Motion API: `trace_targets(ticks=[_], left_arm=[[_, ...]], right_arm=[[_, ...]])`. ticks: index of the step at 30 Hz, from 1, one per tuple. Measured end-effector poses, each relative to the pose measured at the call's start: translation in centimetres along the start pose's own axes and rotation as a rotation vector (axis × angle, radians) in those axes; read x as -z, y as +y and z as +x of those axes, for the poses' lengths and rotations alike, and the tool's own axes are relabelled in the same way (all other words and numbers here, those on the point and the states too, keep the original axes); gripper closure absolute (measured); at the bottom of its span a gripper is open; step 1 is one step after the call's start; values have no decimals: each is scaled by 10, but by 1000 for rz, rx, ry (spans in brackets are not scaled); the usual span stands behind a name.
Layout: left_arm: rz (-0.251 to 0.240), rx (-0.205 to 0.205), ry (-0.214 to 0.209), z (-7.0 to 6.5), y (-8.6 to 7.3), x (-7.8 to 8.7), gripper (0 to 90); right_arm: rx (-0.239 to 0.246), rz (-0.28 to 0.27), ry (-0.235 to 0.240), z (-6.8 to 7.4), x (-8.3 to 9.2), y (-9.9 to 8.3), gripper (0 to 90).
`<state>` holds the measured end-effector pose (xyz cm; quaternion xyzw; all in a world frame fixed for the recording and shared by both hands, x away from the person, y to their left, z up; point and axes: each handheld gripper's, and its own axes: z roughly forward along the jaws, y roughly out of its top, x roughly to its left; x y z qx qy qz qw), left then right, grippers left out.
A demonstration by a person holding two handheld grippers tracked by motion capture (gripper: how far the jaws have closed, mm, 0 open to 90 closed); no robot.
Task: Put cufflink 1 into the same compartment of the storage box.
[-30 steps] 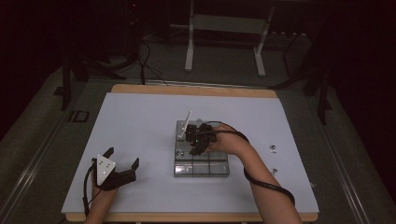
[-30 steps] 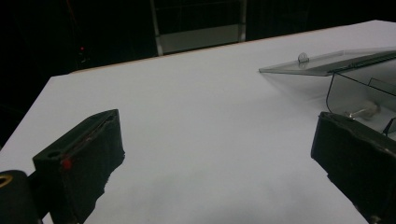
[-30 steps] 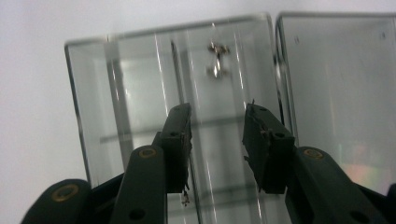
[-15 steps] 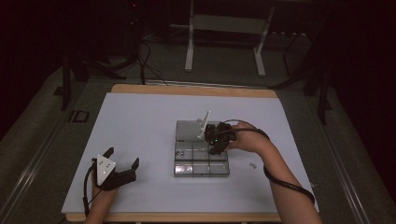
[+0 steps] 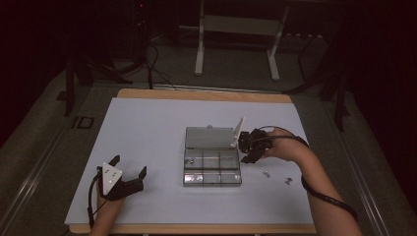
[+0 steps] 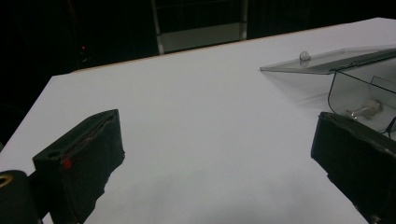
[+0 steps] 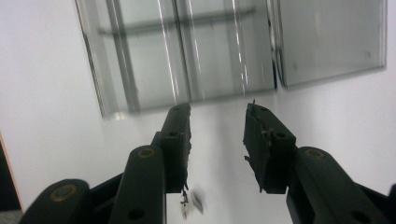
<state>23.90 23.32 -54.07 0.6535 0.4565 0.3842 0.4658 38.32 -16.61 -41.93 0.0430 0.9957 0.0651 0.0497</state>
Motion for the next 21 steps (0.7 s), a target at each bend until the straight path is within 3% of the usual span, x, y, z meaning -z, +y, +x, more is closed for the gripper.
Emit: trace_targets(ticks=[7, 21], left_arm=[[0, -2, 2, 0, 0, 0, 34], [-3, -4, 2, 0, 0, 1, 35]], right_arm=[[-24, 24, -12, 0, 8, -31, 608], [-107, 72, -50, -5, 8, -90, 592]])
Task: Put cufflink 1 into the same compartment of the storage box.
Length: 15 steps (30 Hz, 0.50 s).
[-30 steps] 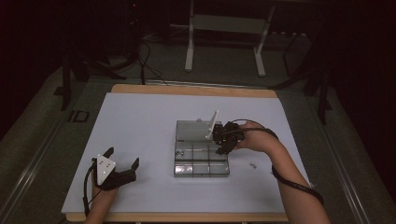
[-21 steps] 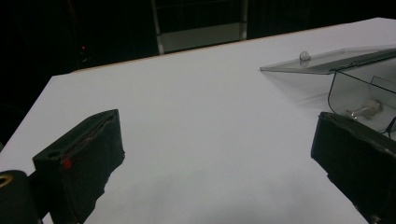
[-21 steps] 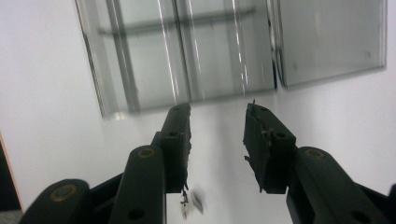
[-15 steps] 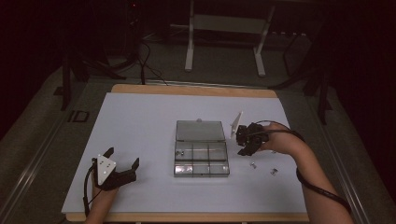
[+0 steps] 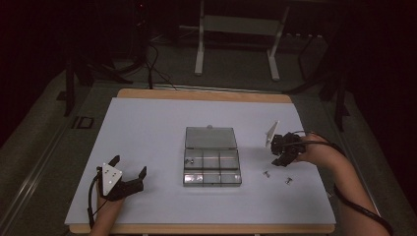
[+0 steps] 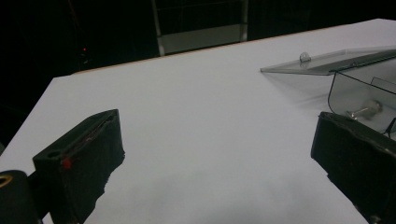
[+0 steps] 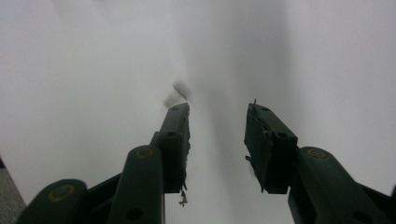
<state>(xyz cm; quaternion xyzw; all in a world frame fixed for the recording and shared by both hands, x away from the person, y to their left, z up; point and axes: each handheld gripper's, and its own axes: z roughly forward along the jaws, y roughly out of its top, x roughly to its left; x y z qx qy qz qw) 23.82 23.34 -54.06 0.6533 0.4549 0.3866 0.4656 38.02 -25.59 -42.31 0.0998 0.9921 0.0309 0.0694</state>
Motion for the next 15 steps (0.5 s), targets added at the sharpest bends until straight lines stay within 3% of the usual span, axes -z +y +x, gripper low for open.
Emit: trace_targets(ticks=[5, 15], left_arm=[[-1, 1, 5, 0, 0, 0, 34], [-8, 0, 3, 0, 0, 1, 34]], right_arm=[[-29, 48, -20, -5, -6, -17, 578], [-82, 68, -35, -21, -18, -42, 571]])
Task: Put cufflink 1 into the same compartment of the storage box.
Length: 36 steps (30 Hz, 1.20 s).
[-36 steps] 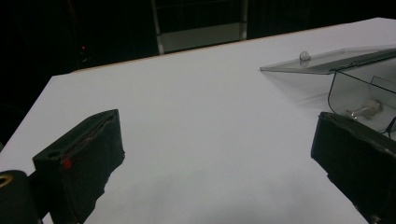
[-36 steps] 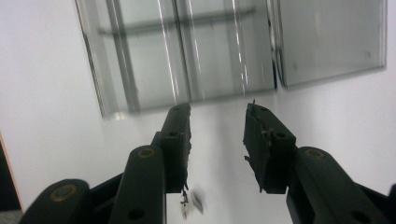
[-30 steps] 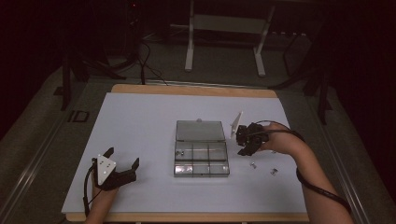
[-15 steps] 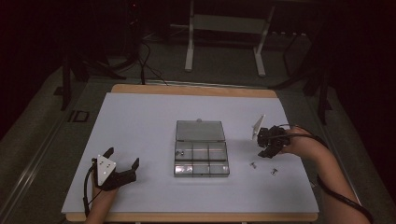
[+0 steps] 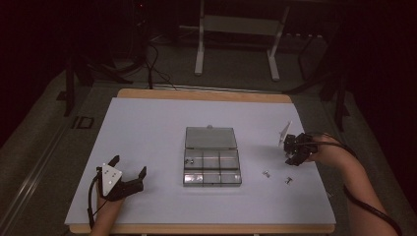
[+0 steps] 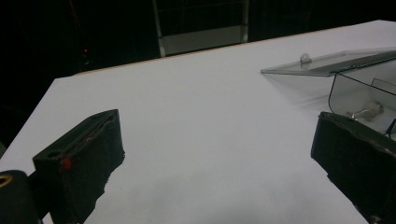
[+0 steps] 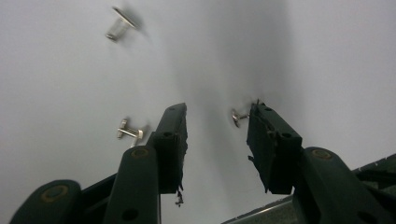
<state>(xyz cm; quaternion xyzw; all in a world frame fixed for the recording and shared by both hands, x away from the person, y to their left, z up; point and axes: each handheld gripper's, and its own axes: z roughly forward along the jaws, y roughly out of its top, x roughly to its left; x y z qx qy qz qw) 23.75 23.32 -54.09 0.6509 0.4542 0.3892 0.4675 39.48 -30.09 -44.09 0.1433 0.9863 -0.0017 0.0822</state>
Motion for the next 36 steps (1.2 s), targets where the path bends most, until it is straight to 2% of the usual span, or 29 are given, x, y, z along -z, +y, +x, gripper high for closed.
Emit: trace_targets(ticks=[4, 8, 17, 21, 24, 28, 30, 36], left_arm=[[-5, -2, 2, 0, 0, 0, 34], [-10, -6, 6, -1, 0, 1, 34], [-13, -8, 9, -2, -1, 1, 34], [-14, -11, 11, -2, -1, 1, 34], [-14, -11, 10, -2, -1, 1, 34], [-14, -11, 9, -2, -1, 1, 34], [-14, -14, 10, -2, -1, 1, 34], [-14, -16, 9, -2, -1, 1, 35]], right_arm=[[-11, 0, 16, -7, -8, -4, 570], [-48, 2, 6, -16, -15, -7, 574], [-99, -11, 36, -29, -29, -7, 578], [-167, -12, 31, -36, -36, -6, 578], [-252, 8, 45, -39, -41, -4, 578], [-390, 36, 73, -42, -46, -2, 579], [-438, 36, 84, -43, -48, -3, 590], [-497, 52, 100, -47, -54, -3, 631]])
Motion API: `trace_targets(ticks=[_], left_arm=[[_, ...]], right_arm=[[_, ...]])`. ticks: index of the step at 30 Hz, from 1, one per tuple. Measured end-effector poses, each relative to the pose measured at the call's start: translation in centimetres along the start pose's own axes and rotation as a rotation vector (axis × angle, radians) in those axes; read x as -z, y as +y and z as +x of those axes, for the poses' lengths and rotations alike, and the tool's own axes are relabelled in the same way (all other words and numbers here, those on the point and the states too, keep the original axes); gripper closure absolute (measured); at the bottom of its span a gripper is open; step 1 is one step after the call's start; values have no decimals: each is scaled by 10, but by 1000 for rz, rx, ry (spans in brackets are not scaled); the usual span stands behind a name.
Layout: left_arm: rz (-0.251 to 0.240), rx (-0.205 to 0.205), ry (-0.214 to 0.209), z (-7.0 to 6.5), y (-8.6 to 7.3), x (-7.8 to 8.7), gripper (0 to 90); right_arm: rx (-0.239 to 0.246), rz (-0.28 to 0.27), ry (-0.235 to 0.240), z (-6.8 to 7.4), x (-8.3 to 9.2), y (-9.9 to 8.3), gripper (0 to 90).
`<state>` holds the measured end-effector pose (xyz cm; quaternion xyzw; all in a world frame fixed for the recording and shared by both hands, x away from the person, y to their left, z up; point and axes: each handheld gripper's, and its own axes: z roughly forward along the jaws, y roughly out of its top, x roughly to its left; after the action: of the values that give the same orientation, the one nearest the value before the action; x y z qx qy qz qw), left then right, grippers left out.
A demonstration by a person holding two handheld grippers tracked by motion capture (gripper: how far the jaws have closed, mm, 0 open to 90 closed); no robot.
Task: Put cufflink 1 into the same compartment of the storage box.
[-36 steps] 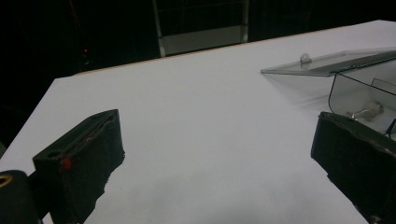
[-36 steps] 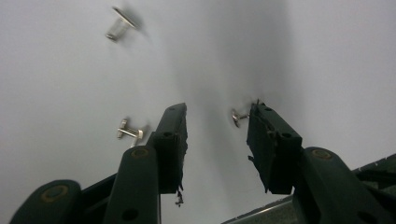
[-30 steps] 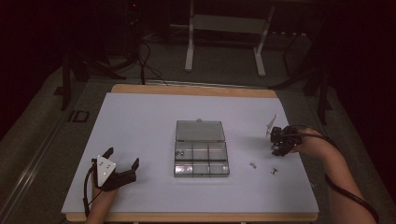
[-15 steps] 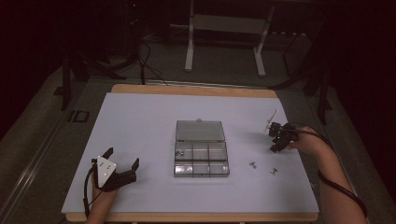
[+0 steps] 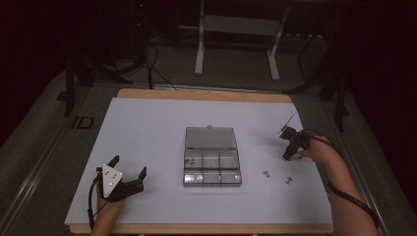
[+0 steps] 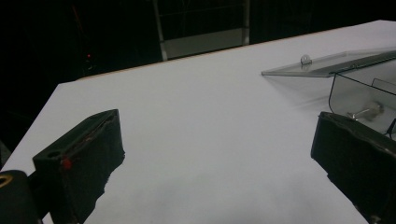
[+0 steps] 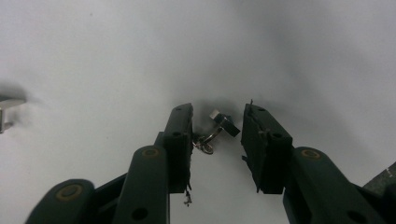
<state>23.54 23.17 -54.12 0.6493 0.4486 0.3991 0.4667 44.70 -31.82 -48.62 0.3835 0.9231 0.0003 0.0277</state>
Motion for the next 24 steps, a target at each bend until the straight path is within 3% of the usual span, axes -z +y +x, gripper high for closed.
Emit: trace_targets(ticks=[10, 11, 17, 24], left_arm=[[0, 2, 1, 0, 0, 0, 34], [0, 3, 1, 0, 0, 0, 35], [0, 5, 1, 0, 0, 0, 34], [0, 5, 0, 0, 0, 0, 34]], right_arm=[[9, 49, 25, 0, -7, 0, 686], [22, 54, 28, 1, -7, 1, 727], [78, 72, 21, 5, -5, 2, 730], [181, 73, 25, 15, 5, 3, 730]])
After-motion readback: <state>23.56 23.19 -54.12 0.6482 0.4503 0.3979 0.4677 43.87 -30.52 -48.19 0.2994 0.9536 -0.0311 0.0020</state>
